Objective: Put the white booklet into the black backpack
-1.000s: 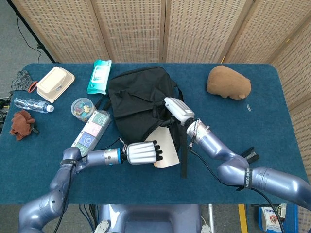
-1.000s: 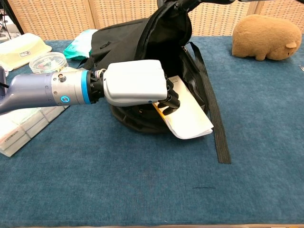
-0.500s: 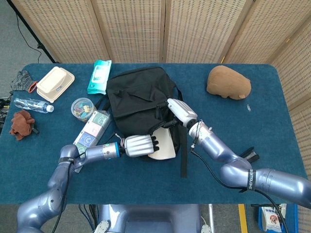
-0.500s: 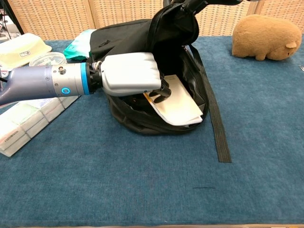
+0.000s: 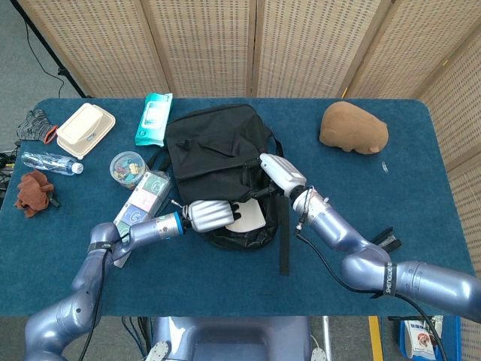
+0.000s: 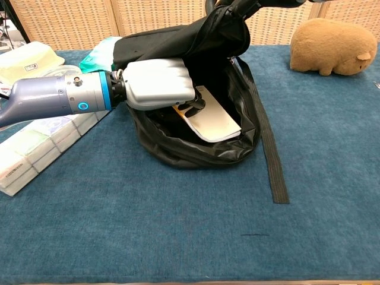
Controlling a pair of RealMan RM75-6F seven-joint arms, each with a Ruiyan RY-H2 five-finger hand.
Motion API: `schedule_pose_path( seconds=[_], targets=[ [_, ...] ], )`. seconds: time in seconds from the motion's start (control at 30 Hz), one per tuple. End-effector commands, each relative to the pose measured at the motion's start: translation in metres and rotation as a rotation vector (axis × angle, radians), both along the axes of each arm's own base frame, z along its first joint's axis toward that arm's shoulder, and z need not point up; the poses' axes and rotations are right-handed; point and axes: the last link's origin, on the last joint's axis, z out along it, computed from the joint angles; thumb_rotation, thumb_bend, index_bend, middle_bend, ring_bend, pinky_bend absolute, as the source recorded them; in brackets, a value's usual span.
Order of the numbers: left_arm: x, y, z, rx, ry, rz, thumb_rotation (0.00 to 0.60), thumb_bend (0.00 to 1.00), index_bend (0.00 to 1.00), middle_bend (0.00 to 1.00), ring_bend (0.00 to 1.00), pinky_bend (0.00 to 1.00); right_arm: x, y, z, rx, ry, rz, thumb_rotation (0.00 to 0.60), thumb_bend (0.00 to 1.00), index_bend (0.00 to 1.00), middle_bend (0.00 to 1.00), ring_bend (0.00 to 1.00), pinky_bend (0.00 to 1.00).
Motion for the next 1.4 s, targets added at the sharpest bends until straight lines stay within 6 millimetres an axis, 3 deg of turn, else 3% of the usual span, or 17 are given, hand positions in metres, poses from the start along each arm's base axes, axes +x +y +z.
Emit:
schedule_pose_path(
  seconds=[0.03, 0.17, 0.33, 0.4, 0.5, 0.73, 1.0, 1.23, 1.4],
  targets=[
    [-0.001, 0.003, 0.000, 0.014, 0.004, 0.020, 0.600, 0.60, 0.80, 0.65, 0.58, 0.72, 0.001, 0.000, -0.001, 0.002, 0.001, 0.003, 0.600, 0.60, 0.65, 0.62, 0.46, 0.51],
    [-0.003, 0.003, 0.000, 0.016, 0.002, 0.026, 0.600, 0.56, 0.75, 0.57, 0.49, 0.67, 0.002, 0.001, -0.001, 0.003, -0.001, 0.003, 0.600, 0.60, 0.65, 0.62, 0.45, 0.51],
    [-0.007, 0.002, 0.005, -0.018, -0.047, 0.064, 0.600, 0.47, 0.47, 0.35, 0.31, 0.53, 0.002, 0.000, -0.001, -0.003, 0.002, 0.002, 0.600, 0.60, 0.65, 0.62, 0.46, 0.51],
    [-0.009, -0.001, 0.010, -0.044, -0.083, 0.075, 0.600, 0.38, 0.36, 0.27, 0.26, 0.50, 0.002, -0.001, -0.001, -0.009, 0.004, 0.003, 0.600, 0.60, 0.65, 0.62, 0.46, 0.51],
    [-0.014, -0.005, 0.014, -0.087, -0.110, 0.082, 0.600, 0.27, 0.30, 0.23, 0.22, 0.48, 0.003, -0.002, 0.000, -0.014, 0.003, 0.000, 0.600, 0.60, 0.65, 0.62, 0.45, 0.51],
    [-0.020, -0.019, 0.027, -0.181, -0.196, 0.063, 0.543, 0.14, 0.27, 0.19, 0.19, 0.46, 0.002, -0.005, -0.002, -0.029, 0.013, -0.007, 0.600, 0.60, 0.65, 0.62, 0.45, 0.51],
    [-0.035, -0.052, 0.051, -0.387, -0.375, 0.038, 0.545, 0.14, 0.26, 0.18, 0.18, 0.45, -0.011, -0.015, 0.001, -0.078, 0.047, -0.051, 0.600, 0.60, 0.65, 0.62, 0.46, 0.51],
    [-0.045, -0.063, 0.063, -0.442, -0.441, 0.042, 0.547, 0.14, 0.26, 0.18, 0.18, 0.45, -0.019, -0.018, 0.003, -0.097, 0.063, -0.077, 0.600, 0.60, 0.65, 0.62, 0.45, 0.51],
    [-0.078, -0.068, 0.098, -0.383, -0.510, 0.076, 0.546, 0.14, 0.27, 0.18, 0.18, 0.45, -0.027, -0.009, 0.005, -0.099, 0.071, -0.095, 0.600, 0.61, 0.65, 0.62, 0.46, 0.51]
  ],
)
